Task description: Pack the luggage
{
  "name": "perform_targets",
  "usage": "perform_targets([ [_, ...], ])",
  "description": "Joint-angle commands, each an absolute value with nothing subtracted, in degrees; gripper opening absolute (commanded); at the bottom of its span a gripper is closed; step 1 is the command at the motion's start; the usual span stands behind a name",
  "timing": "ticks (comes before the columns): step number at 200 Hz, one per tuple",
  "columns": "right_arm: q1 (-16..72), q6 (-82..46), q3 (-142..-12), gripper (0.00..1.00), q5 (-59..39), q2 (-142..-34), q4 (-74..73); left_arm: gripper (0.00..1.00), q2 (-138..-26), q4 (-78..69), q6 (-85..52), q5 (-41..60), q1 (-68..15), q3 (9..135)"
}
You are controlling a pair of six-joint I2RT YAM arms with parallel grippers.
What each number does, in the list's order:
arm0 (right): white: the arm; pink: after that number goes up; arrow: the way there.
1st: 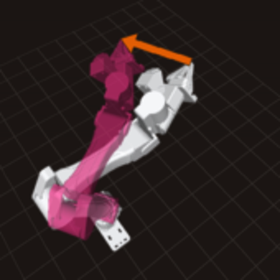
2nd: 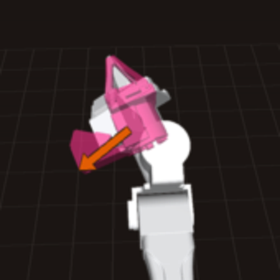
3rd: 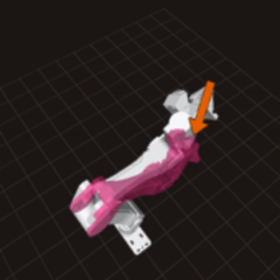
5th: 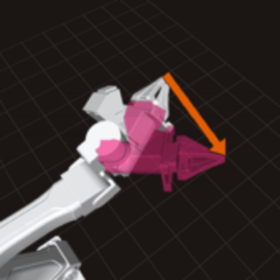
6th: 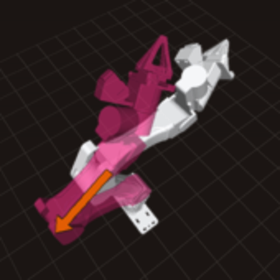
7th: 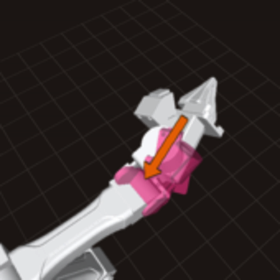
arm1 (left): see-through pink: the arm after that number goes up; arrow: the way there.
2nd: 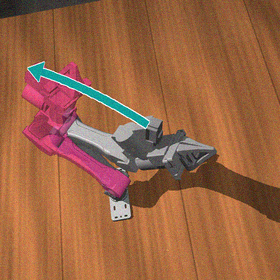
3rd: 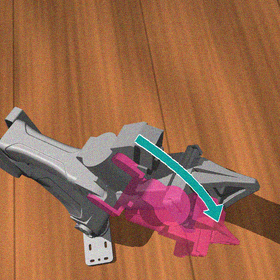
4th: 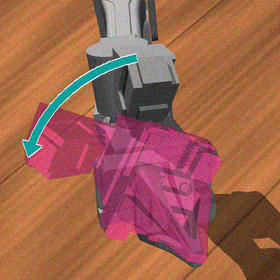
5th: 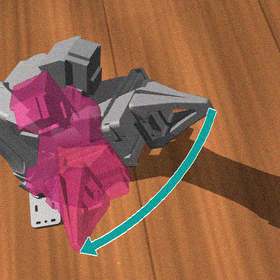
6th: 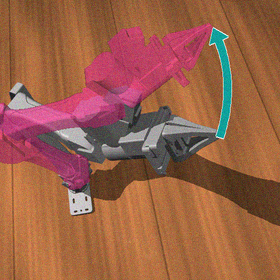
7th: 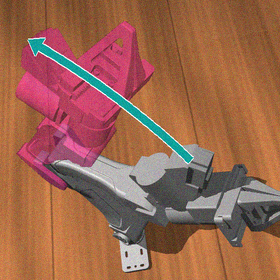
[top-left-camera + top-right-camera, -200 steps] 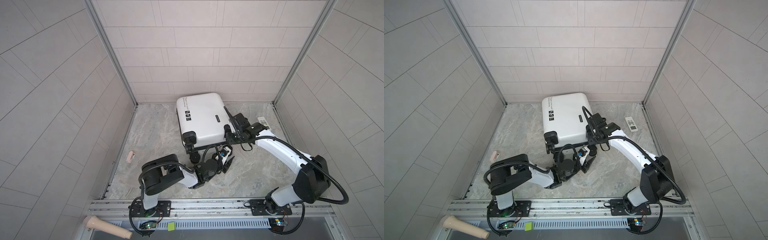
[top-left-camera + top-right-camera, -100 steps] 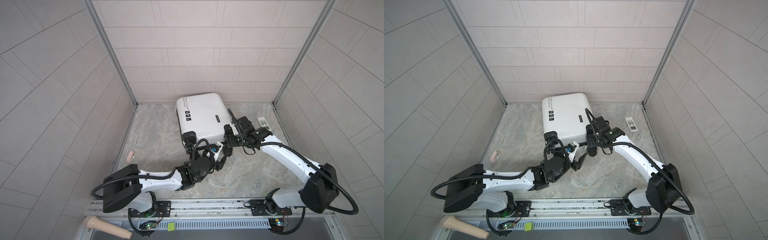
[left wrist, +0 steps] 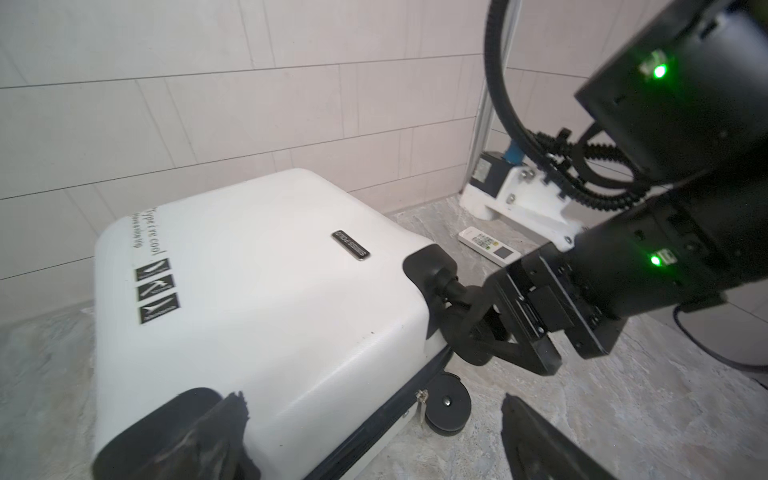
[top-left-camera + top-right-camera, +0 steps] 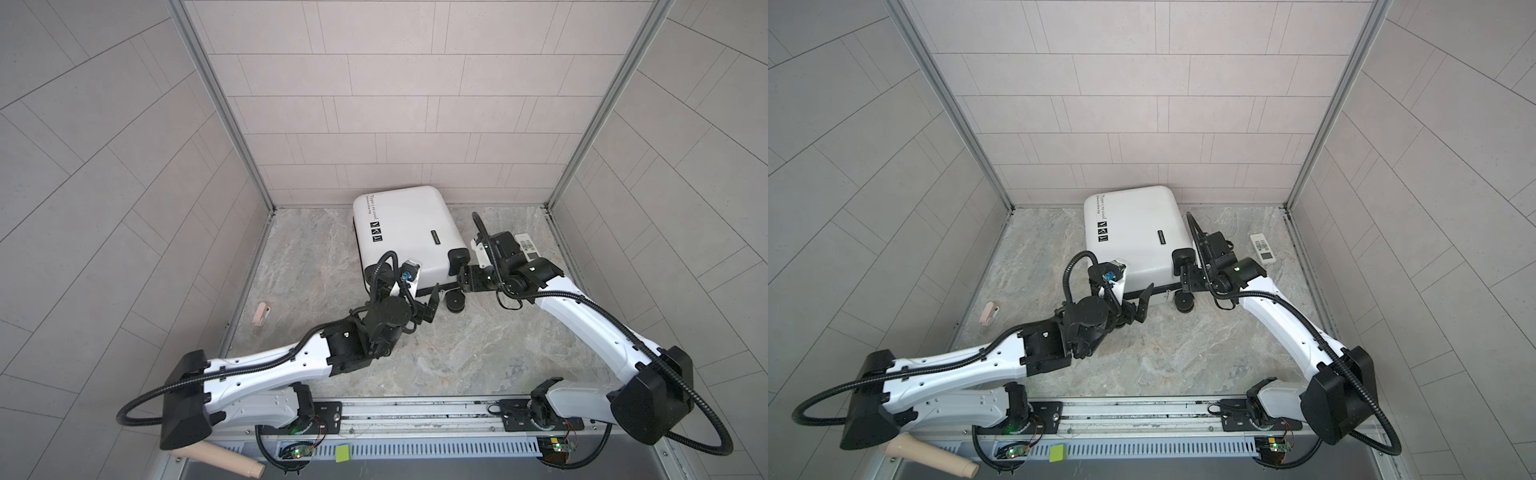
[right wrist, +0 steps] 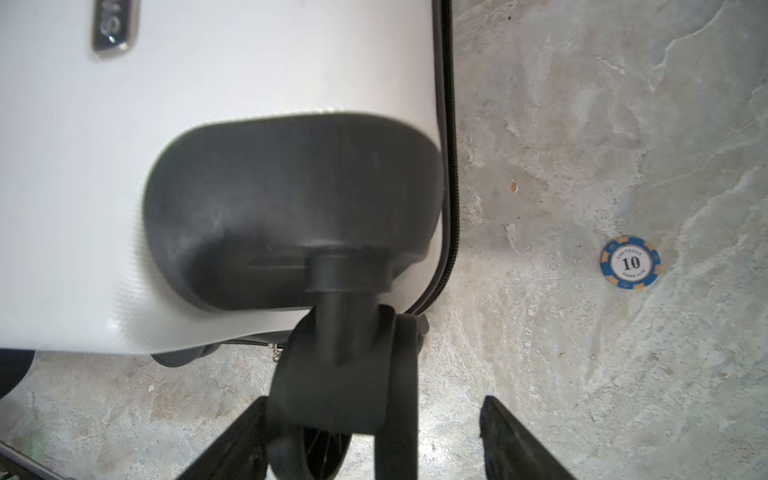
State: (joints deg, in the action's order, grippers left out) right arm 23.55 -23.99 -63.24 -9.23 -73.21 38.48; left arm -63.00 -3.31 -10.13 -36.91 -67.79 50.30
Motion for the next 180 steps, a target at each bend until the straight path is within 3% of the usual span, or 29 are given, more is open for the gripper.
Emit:
perform_targets([
  [1, 22.98, -23.17, -62.62, 0.80, -10.27, -71.89, 38.53, 1.00, -58.89, 13.84, -13.26, -43.94, -67.65, 55.15],
  [32, 22.85, -23.16, -61.61, 0.80, -10.91, -70.39, 38.01, 1.00, -55.25, 36.18, -24.38, -47.18, -66.12, 60.50],
  [57, 22.85, -23.51, -61.32, 0.80, -12.70, -69.87, 37.39, 1.00, -52.12, 41.68, -31.84, -46.18, -65.62, 56.74],
  [180, 27.42, -23.64, -63.15, 0.75, -14.73, -69.08, 37.49, 1.00, -57.30, 22.56, -41.22, -28.78, -57.24, 46.05],
])
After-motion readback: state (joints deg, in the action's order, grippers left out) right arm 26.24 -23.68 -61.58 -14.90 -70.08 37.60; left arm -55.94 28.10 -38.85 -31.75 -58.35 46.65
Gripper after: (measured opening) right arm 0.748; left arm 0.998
